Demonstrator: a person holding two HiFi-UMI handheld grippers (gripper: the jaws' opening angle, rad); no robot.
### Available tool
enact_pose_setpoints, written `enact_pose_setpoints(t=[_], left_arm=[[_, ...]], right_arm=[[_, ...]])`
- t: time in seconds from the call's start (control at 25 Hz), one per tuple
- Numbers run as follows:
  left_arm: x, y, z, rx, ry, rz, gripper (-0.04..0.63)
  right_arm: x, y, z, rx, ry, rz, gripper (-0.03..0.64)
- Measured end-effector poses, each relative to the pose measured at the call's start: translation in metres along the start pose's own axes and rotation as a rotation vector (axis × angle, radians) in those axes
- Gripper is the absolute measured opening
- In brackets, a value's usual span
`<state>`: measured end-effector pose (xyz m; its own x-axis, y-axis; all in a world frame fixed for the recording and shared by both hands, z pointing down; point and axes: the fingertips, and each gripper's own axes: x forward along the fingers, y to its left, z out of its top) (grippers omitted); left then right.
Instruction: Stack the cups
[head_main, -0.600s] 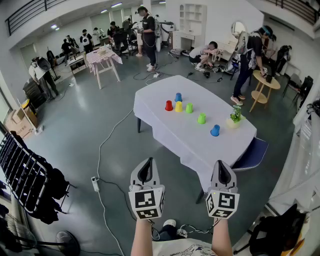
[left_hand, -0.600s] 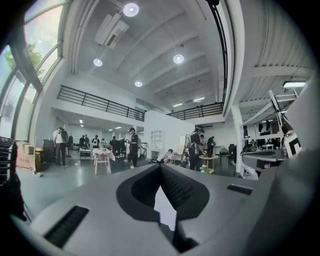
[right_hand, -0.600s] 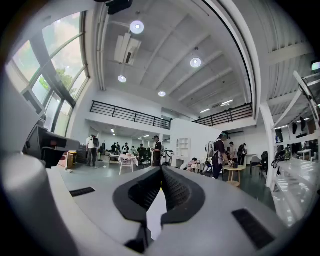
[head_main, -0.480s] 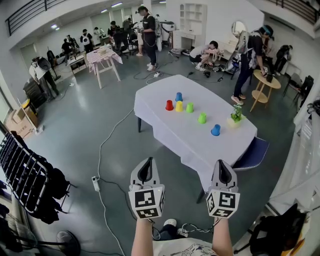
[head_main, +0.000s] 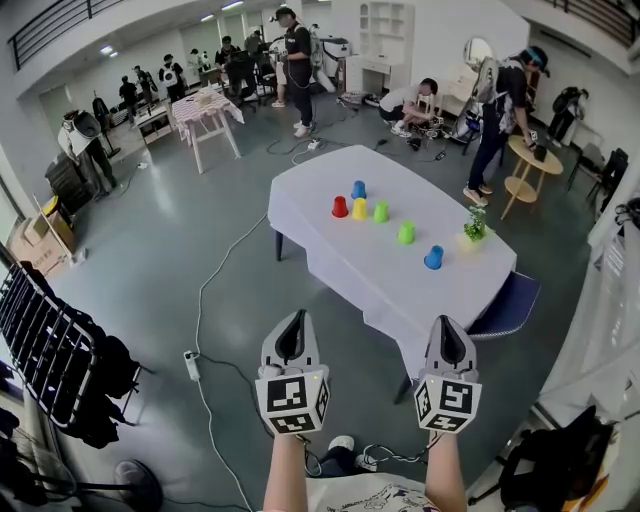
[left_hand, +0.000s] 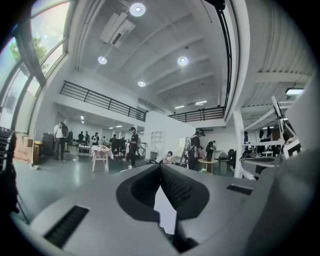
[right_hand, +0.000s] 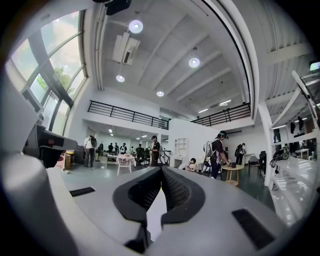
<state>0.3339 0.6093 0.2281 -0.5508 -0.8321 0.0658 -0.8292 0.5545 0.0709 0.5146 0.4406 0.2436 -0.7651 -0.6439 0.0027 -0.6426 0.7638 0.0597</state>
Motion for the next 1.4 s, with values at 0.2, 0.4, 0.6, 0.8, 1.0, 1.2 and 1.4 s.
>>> enact_pose_setpoints(t=[0.2, 0.4, 0.6, 0.8, 1.0, 1.2, 1.4], left_arm=[[0.018, 0.011, -0.001, -0.047, 0.005, -0.041, 0.089], [0.038, 0.027, -0.003, -0.060, 0.001, -0.058, 0.291], [0.056, 0.043, -0.008, -0.053, 0.012, -0.069, 0.305], [0.079, 0.057, -0.012, -0.060, 0.020, -0.070, 0.305], [0.112, 0.071, -0.013, -0.076, 0.013, -0.050, 0.305], [0.166, 0.080, -0.020, -0.076, 0.021, -0.042, 0.311], [0.237, 0.091, -0.028, -0.071, 0.042, -0.045, 0.310]], right_arm=[[0.016, 0.005, -0.001, 0.015, -0.009, -0.006, 0.063], [0.037, 0.015, -0.003, 0.047, -0.005, 0.002, 0.253], [0.054, 0.022, -0.007, 0.037, 0.000, -0.005, 0.307], [0.077, 0.026, -0.014, 0.018, 0.014, -0.006, 0.337], [0.110, 0.028, -0.022, 0.019, 0.035, 0.005, 0.337], [0.168, 0.022, -0.034, -0.002, 0.047, 0.024, 0.347], [0.241, 0.012, -0.048, 0.009, 0.059, 0.028, 0.348]])
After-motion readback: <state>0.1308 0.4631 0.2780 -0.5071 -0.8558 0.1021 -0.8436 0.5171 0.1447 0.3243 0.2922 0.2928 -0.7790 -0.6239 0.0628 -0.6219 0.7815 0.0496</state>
